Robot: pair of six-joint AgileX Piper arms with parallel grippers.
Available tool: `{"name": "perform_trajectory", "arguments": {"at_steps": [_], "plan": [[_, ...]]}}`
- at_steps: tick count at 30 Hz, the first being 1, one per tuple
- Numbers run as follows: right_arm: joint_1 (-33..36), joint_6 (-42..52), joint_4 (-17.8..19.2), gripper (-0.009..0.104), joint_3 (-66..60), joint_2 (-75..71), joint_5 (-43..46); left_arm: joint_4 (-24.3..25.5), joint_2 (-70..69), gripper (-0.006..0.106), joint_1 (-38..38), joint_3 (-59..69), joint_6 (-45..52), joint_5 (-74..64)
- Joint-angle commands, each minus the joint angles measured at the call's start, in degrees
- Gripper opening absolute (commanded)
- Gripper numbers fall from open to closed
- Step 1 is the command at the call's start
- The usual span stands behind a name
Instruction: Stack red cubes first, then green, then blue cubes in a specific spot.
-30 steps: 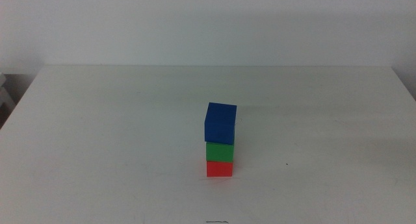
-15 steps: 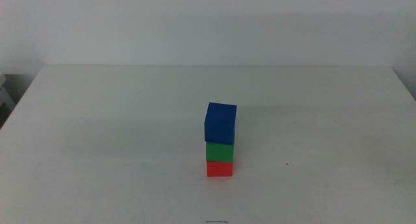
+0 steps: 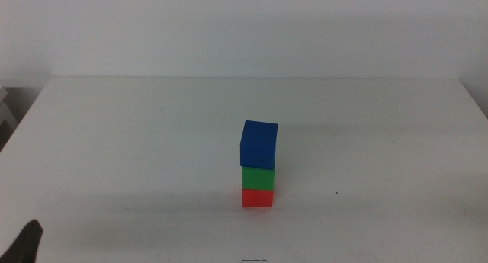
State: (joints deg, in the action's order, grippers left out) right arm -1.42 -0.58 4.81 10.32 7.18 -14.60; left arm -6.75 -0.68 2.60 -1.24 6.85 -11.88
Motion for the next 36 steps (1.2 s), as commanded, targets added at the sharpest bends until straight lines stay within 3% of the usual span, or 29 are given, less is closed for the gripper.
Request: {"name": "perform_trajectory", "arguments": {"at_steps": [1, 11, 18, 27, 36], "plan": [[-0.62, 0.58, 0.43, 0.062, -1.38, -1.74, 4.93, -0.82, -1.23, 0.094, -0.06, 0.36, -0.25, 7.8], [-0.62, 0.58, 0.31, 0.062, -11.04, -9.09, 5.72, -0.23, -1.23, 0.094, -0.06, 2.77, -0.25, 9.48], [-0.62, 0.58, -2.62, 0.062, -10.94, -9.09, 4.83, -0.23, -1.23, 0.094, -0.06, 2.82, -0.25, 9.42], [-0.62, 0.58, -2.57, 0.062, -10.94, -9.09, 0.32, -0.23, -1.23, 0.094, -0.06, 2.82, -0.25, 0.23], [-0.62, 0.58, -1.44, 0.062, -10.94, -9.09, -2.68, -0.23, -1.23, 0.094, -0.06, 2.82, -0.25, 0.36]]}}
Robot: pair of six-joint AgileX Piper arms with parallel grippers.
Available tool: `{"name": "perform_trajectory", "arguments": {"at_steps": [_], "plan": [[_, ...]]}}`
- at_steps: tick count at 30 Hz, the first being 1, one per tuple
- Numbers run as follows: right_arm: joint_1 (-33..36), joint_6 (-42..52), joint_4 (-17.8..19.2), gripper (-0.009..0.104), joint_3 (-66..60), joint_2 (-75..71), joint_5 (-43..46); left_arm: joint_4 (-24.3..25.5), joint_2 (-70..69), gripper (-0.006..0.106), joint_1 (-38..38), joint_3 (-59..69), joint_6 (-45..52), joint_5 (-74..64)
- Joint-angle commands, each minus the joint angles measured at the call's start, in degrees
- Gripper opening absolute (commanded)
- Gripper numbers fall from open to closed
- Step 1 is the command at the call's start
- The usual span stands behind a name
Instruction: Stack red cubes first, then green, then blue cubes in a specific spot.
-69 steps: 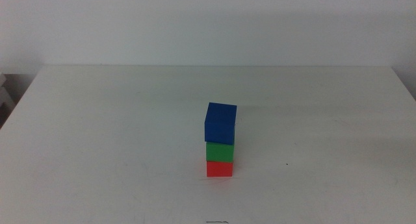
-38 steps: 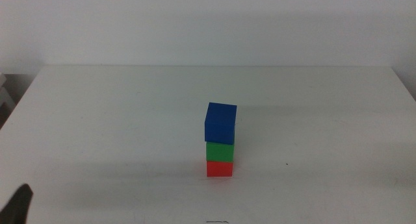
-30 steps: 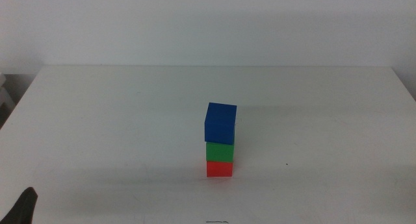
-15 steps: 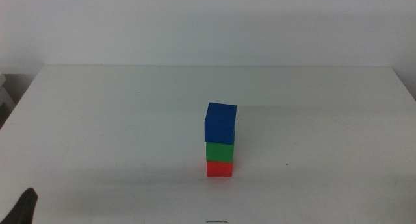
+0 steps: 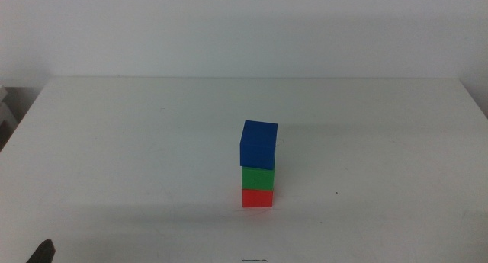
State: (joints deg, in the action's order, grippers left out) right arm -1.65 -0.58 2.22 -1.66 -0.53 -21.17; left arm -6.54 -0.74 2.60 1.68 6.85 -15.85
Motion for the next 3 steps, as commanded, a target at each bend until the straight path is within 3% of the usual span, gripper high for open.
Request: {"name": "perform_trajectory", "arguments": {"at_steps": [1, 3], "plan": [[-0.39, 0.58, 1.3, 0.062, 1.03, -1.38, 3.89, -0.44, -1.18, 0.094, -0.06, -0.1, -0.25, 4.33], [-0.39, 0.58, 1.3, 0.062, 1.03, -1.32, 3.89, -0.44, -1.18, 0.094, -0.06, -0.15, -0.25, 4.4]]}}
